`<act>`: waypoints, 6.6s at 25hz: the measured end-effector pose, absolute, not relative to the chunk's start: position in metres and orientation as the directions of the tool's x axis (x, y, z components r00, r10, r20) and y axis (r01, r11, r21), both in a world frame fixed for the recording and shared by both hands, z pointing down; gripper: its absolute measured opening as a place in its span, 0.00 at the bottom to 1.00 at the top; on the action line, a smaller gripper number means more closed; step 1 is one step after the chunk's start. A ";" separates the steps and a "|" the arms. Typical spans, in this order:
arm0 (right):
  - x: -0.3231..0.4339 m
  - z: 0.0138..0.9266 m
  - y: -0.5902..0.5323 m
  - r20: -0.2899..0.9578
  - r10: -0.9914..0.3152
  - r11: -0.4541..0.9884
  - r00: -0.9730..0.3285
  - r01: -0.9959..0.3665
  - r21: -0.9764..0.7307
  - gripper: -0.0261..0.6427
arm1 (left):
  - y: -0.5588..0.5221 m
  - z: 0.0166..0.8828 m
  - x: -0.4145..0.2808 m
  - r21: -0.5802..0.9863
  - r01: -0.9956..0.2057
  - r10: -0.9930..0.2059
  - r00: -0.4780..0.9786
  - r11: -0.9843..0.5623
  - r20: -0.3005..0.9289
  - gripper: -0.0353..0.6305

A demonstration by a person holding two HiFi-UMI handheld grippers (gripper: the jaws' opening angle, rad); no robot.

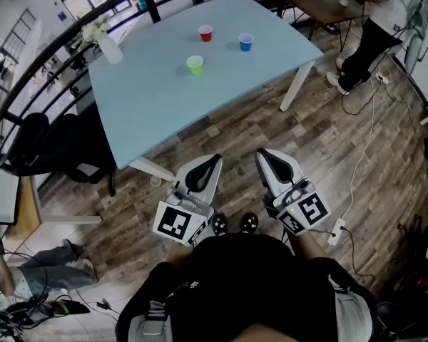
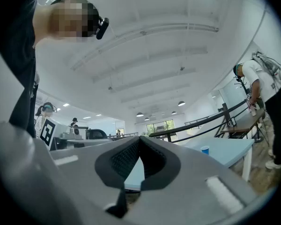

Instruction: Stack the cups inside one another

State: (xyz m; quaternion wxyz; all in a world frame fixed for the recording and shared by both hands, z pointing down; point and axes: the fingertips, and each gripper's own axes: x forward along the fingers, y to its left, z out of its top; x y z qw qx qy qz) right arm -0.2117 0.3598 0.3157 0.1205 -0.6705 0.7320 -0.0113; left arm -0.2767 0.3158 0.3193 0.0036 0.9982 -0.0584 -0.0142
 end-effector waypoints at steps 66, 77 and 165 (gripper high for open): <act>-0.037 0.334 0.358 -0.182 -0.983 0.026 0.009 -0.981 -0.193 0.04 | 0.295 0.340 -0.109 -0.023 -0.089 -0.088 0.996 -0.996 -0.011 0.04; 0.013 0.337 0.258 -0.172 -0.985 0.035 0.003 -0.975 -0.220 0.04 | 0.193 0.339 -0.066 -0.011 -0.095 -0.095 0.995 -0.995 -0.008 0.04; 0.258 0.568 -0.163 0.319 -0.939 0.124 -0.128 -0.992 -0.032 0.66 | -0.138 0.387 0.033 -0.021 -0.646 -0.639 0.748 -0.763 0.181 0.04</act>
